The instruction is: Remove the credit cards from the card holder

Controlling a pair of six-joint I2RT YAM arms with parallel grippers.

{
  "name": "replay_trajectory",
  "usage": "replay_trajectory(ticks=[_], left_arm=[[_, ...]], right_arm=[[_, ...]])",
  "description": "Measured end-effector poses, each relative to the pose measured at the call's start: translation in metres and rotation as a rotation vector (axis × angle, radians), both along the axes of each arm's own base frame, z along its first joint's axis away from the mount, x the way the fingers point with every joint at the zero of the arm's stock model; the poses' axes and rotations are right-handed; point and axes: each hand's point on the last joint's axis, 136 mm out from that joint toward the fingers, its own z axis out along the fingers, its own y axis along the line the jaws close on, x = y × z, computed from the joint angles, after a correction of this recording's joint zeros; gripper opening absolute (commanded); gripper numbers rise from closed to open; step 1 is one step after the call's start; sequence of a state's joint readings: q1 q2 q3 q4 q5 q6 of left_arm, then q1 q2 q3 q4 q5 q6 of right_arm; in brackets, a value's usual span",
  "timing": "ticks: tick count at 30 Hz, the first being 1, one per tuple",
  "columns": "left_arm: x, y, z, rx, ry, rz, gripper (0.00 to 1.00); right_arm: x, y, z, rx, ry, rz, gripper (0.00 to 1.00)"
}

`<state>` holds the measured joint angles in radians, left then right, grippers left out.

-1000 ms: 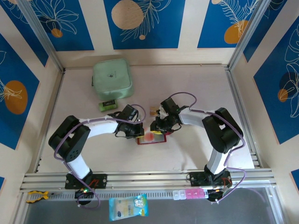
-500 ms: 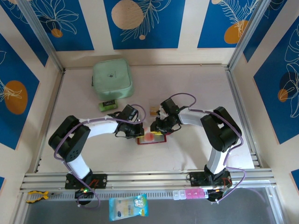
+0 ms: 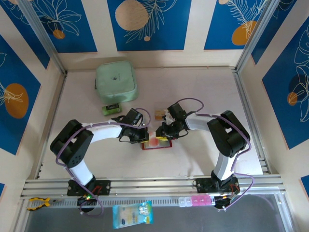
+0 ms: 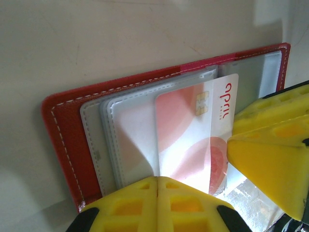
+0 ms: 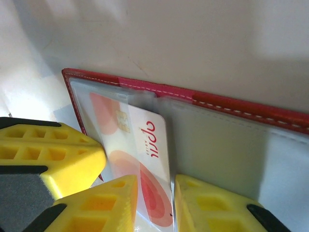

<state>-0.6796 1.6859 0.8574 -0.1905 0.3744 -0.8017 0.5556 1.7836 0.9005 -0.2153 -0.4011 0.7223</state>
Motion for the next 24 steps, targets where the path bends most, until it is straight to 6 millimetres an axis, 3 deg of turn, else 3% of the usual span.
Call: replay_trajectory(ticks=[11,24], left_arm=[[0.0001,0.0001,0.0,0.0,0.0,0.0,0.0],[0.0001,0.0001,-0.0002,-0.001,-0.001,0.0,0.0]], right_arm=[[-0.0013,0.0022,0.0029,0.036,0.007,-0.008,0.15],[-0.0011,-0.0058,0.0091,0.041,-0.017,-0.02,0.1]])
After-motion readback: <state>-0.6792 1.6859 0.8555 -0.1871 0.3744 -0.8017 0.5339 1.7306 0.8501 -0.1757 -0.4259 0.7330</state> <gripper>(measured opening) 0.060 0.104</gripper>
